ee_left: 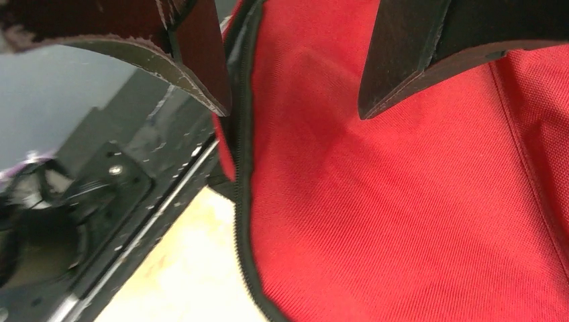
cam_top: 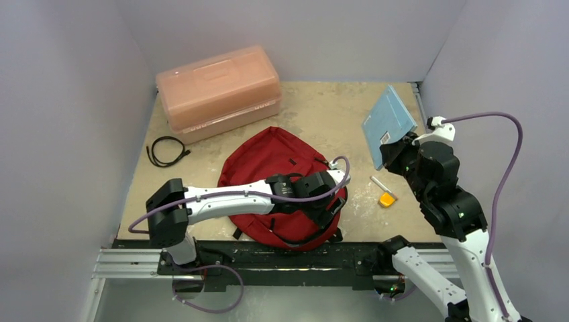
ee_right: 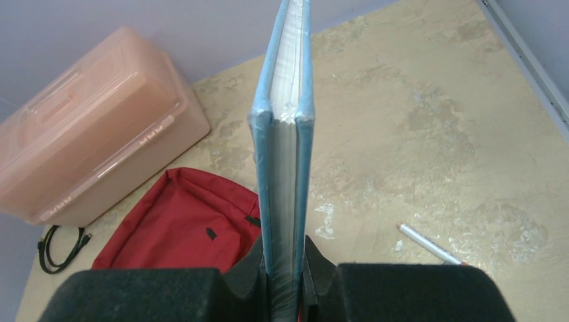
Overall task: Pack the student bag
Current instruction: Place the book in the student bag.
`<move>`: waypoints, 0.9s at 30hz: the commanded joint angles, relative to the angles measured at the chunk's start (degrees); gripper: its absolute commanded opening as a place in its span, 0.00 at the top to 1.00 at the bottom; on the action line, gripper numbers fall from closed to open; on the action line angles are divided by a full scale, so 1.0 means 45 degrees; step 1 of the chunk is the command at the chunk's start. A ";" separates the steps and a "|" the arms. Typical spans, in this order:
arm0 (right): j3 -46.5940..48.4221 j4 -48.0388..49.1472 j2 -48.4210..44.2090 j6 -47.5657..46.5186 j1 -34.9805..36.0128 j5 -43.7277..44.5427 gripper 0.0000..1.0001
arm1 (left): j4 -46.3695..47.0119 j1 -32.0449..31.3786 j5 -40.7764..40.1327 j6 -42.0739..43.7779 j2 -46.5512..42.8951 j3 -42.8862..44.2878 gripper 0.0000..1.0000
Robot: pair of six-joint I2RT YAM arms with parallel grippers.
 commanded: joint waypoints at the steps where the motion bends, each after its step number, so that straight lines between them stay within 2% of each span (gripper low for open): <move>1: 0.0821 0.0879 -0.0176 -0.0358 0.0107 0.0307 1.00 | -0.0875 0.0003 -0.0638 0.1250 0.0480 0.0605 0.31; 8: 0.0534 0.0840 -0.0333 -0.0276 0.0112 -0.0181 1.00 | -0.1292 -0.0076 -0.1257 0.1431 0.1394 0.1188 0.33; 9: 0.0443 0.0847 -0.0371 -0.0315 0.0103 -0.0244 1.00 | -0.1363 -0.0076 -0.1558 0.1506 0.1436 0.1248 0.39; 12: 0.0331 0.0497 -0.0331 -0.0391 0.0101 -0.0321 1.00 | -0.2119 -0.0025 -0.3599 0.1415 0.1197 0.1662 0.67; 14: 0.0330 0.0143 -0.0260 -0.0372 0.0101 -0.0412 1.00 | -0.2210 0.0121 -0.4900 0.1477 0.0603 0.1562 0.78; 16: 0.0292 -0.0151 -0.0143 -0.0482 0.0104 -0.0530 1.00 | -0.1944 0.0502 -0.5282 0.1567 -0.0240 0.1228 0.85; 18: 0.0360 -0.0697 0.0244 -0.0684 0.0104 -0.0616 1.00 | -0.1661 0.1217 -0.4828 0.1649 -0.1152 0.0867 0.92; 22: 0.0534 -0.1495 0.0924 -0.1022 0.0101 -0.1540 1.00 | -0.1448 0.3162 -0.2716 0.1648 -0.2569 0.0643 1.00; 27: 0.1364 -0.2399 0.1865 -0.1104 0.0101 -0.3524 1.00 | -0.1478 0.5070 -0.0985 0.1654 -0.2982 0.1359 1.00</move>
